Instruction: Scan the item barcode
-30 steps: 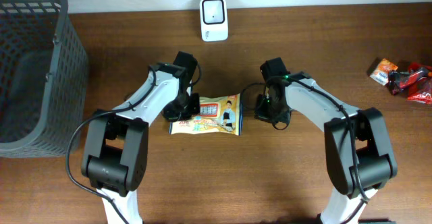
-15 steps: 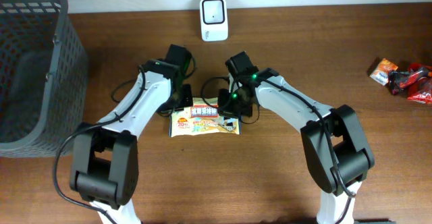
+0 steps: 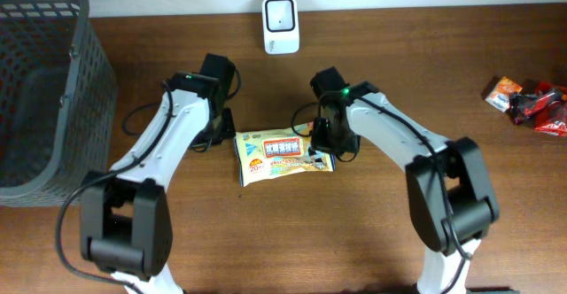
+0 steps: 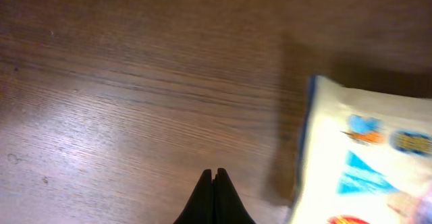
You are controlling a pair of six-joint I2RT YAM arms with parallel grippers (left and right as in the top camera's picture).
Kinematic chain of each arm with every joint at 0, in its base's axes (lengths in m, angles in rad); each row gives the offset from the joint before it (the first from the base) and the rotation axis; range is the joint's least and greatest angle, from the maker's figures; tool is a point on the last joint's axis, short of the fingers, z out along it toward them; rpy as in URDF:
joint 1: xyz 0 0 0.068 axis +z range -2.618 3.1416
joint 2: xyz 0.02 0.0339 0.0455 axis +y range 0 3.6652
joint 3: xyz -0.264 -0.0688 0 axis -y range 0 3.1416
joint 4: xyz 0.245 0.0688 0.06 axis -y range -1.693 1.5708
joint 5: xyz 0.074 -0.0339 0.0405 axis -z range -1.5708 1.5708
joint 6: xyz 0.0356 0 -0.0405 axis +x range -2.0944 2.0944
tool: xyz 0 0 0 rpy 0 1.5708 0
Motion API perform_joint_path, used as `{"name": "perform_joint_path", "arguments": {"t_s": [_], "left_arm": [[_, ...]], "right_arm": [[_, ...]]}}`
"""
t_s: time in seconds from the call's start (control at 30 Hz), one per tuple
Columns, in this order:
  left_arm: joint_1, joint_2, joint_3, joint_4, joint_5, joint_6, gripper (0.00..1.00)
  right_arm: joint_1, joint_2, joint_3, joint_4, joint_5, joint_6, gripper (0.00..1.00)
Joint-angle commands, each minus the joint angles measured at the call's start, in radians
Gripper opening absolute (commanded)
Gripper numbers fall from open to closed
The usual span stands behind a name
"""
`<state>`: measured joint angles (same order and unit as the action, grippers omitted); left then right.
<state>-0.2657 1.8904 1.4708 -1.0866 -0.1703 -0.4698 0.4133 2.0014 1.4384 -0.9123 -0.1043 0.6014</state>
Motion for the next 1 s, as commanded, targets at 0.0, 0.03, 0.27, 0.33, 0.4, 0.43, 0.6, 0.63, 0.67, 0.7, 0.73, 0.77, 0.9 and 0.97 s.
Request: {"name": "perform_joint_path", "arguments": {"t_s": [0.0, 0.03, 0.27, 0.33, 0.4, 0.43, 0.6, 0.63, 0.67, 0.7, 0.73, 0.77, 0.9, 0.97], "left_arm": [[0.0, -0.053, 0.009, 0.043, 0.305, -0.011, 0.0], [-0.002, -0.053, -0.005, 0.072, 0.367, -0.008, 0.0], [-0.035, 0.092, -0.083, 0.297, 0.563, -0.011, 0.0], [-0.033, 0.14, -0.083, 0.278, 0.501, -0.007, 0.0], [-0.032, 0.142, -0.083, 0.247, 0.317, -0.008, 0.0], [-0.032, 0.142, -0.083, 0.237, 0.194, -0.008, 0.0], [-0.025, 0.136, 0.027, 0.137, 0.12, 0.015, 0.0], [-0.022, 0.134, 0.087, 0.074, 0.127, 0.014, 0.0], [-0.021, 0.132, 0.161, -0.008, 0.167, 0.014, 0.0], [-0.024, 0.132, 0.201, -0.064, 0.245, 0.014, 0.0], [-0.03, 0.133, 0.198, -0.084, 0.331, 0.015, 0.0], [-0.047, 0.139, 0.171, -0.089, 0.397, 0.015, 0.0], [-0.106, 0.142, -0.012, 0.055, 0.414, 0.014, 0.0], [-0.092, 0.142, -0.045, 0.061, 0.356, 0.014, 0.0]], "right_arm": [[-0.001, -0.065, 0.036, 0.005, -0.115, -0.051, 0.04], [-0.001, -0.065, 0.036, 0.013, -0.129, -0.051, 0.04], [0.014, -0.029, 0.035, 0.122, -0.181, -0.043, 0.04], [0.013, 0.014, 0.034, 0.12, -0.172, -0.043, 0.04], [0.013, 0.084, 0.031, 0.115, -0.115, -0.025, 0.04], [0.011, 0.104, 0.031, 0.101, -0.044, 0.007, 0.04], [0.01, 0.059, 0.036, -0.03, 0.142, 0.126, 0.04], [0.01, 0.037, 0.045, -0.047, 0.143, 0.126, 0.04], [0.01, 0.004, 0.07, -0.079, 0.132, 0.125, 0.04], [0.01, -0.012, 0.092, -0.087, 0.066, 0.069, 0.04], [0.01, -0.014, 0.112, -0.077, -0.072, -0.031, 0.04], [0.014, -0.014, 0.112, -0.052, -0.19, -0.089, 0.04], [0.06, 0.004, 0.109, 0.004, -0.222, -0.027, 0.04], [0.074, 0.04, 0.09, 0.003, -0.16, 0.026, 0.04]]}}
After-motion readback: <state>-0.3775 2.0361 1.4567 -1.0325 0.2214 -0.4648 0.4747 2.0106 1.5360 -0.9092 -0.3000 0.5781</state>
